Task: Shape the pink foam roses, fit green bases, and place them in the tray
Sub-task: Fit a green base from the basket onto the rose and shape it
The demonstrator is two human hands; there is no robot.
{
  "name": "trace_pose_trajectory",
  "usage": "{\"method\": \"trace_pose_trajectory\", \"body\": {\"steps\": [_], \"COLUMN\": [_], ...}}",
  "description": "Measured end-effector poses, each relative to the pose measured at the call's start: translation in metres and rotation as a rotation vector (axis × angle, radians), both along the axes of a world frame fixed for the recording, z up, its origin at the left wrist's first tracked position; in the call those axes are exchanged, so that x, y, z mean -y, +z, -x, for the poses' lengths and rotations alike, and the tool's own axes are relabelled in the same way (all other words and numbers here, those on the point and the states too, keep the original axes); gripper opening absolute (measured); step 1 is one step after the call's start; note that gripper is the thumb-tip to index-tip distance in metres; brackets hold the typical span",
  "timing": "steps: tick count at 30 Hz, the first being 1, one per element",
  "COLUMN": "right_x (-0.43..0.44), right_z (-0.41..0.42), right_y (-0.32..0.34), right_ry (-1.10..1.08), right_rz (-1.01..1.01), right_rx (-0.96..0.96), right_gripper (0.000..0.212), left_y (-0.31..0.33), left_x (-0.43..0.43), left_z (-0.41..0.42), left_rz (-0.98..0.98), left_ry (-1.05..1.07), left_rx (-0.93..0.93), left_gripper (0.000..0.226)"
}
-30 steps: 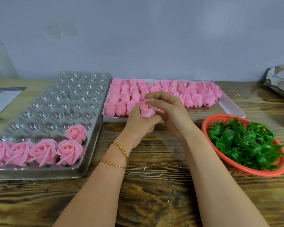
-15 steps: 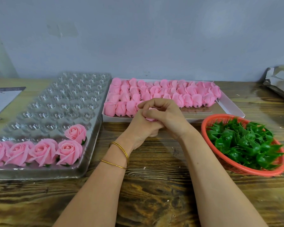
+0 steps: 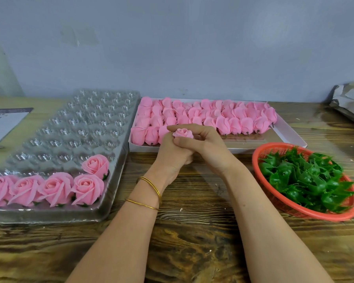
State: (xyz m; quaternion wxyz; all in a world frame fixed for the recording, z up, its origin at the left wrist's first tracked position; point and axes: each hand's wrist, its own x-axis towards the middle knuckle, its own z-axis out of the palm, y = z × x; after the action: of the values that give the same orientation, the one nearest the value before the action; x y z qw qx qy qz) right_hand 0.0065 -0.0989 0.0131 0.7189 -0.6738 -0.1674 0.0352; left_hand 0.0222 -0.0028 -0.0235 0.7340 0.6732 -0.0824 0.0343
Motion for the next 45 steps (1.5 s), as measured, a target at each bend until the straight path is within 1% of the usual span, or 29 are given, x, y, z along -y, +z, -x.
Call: {"method": "trace_pose_trajectory", "body": {"steps": [3,6,8,11,14,17,19,23,26,31,37,40,43,45], "right_x": [0.0,0.002,0.003,0.006,0.008,0.008,0.008,0.008,0.009,0.007,0.002,0.0,-0.001,-0.001], "right_z": [0.001,0.0,-0.002,-0.006,-0.008,-0.01,-0.01,-0.01,-0.011,-0.01,-0.007,-0.006,-0.006,-0.007], "right_y": [0.0,-0.001,0.0,0.001,0.003,0.002,0.001,-0.001,-0.003,-0.004,-0.005,-0.005,-0.005,-0.005], "right_ry": [0.027,0.042,0.002,-0.069,-0.059,-0.033,-0.009,0.017,-0.018,-0.075,-0.101,-0.109,-0.113,-0.123], "right_rz": [0.003,0.031,0.035,-0.048,-0.13,-0.115,-0.109,-0.017,0.045,0.135,0.109,0.081,0.07,0.066], "right_rx": [-0.021,-0.028,-0.032,-0.021,-0.028,-0.064,-0.083,0.0,0.045,0.105,0.094,0.06,0.041,0.034], "right_gripper": [0.033,0.032,0.03,0.024,0.017,0.015,0.017,0.017,0.016,0.015,0.014,0.008,0.004,0.005], "left_y": [-0.002,0.001,0.004,0.007,0.009,0.009,0.007,0.007,0.006,0.008,0.011,0.011,0.008,0.007], "left_x": [-0.001,-0.001,-0.002,-0.003,-0.003,-0.003,-0.004,-0.005,-0.004,-0.005,-0.004,-0.003,-0.002,-0.002], "left_z": [-0.002,0.0,0.004,0.008,0.01,0.012,0.011,0.013,0.012,0.013,0.014,0.015,0.013,0.013], "left_rz": [-0.039,-0.08,-0.044,0.018,-0.016,-0.089,-0.099,-0.155,-0.199,-0.205,-0.257,-0.299,-0.341,-0.33], "left_ry": [0.039,0.059,0.024,-0.042,-0.081,-0.135,-0.147,-0.148,-0.099,-0.118,-0.108,-0.11,-0.085,-0.085], "left_rx": [0.013,0.013,0.004,0.017,0.024,0.052,0.067,0.083,0.108,0.137,0.151,0.173,0.202,0.196], "left_gripper": [0.024,0.013,0.006,0.014,0.014,0.027,0.03,0.029,0.022,0.034,0.038,0.041,0.034,0.029]}}
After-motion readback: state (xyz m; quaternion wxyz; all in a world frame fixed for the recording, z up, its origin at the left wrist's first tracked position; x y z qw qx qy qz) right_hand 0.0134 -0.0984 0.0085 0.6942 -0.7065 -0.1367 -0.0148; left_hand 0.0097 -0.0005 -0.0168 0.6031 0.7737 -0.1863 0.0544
